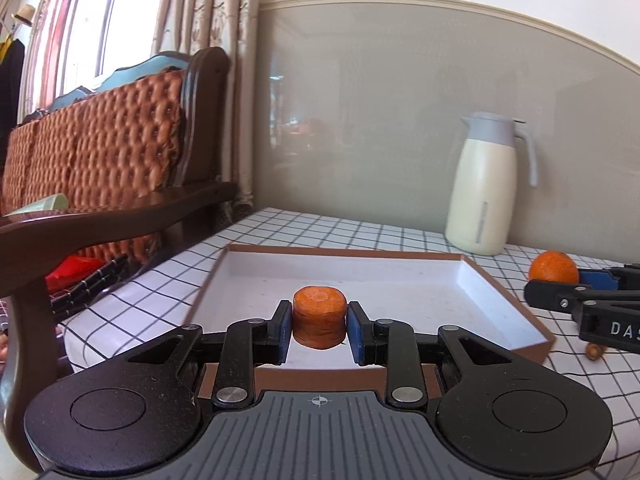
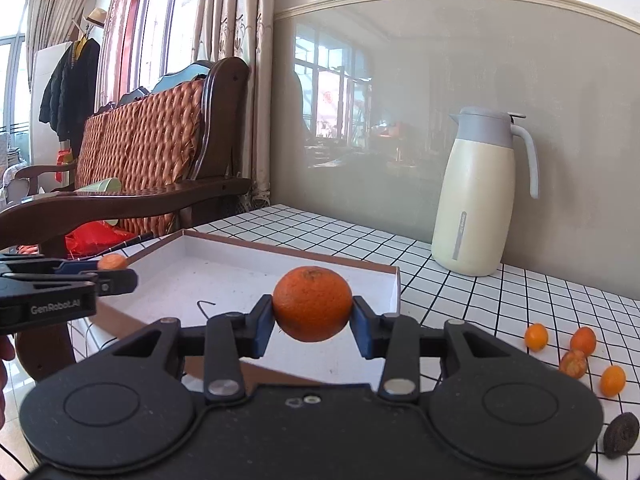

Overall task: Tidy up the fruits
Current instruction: 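Carry both fruits over the white tray and open the right tool to drop the orange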

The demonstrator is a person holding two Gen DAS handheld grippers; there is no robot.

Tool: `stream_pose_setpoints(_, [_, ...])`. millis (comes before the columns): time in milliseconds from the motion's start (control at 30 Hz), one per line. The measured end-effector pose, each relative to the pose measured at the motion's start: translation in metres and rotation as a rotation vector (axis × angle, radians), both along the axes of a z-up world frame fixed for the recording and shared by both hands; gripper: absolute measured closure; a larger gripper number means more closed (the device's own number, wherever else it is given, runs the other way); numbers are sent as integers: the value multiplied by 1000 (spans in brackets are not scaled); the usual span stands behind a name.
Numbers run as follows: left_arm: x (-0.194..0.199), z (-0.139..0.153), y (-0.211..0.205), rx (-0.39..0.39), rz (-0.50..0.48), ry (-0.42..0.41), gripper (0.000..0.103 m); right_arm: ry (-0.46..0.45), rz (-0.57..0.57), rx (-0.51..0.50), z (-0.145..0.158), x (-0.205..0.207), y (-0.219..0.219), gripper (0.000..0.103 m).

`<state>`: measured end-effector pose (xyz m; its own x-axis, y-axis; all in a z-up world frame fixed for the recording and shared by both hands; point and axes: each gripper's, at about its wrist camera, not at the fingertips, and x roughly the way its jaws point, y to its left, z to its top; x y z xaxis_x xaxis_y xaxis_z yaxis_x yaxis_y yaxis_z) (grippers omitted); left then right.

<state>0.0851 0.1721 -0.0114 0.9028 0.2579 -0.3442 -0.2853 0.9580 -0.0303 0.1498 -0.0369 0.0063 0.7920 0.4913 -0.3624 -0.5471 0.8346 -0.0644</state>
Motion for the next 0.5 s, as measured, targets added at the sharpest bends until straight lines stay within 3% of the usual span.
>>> stream_pose_setpoints(500, [39,3,32,-20,70,-1,73,31,-33,24,-7,39,10,71])
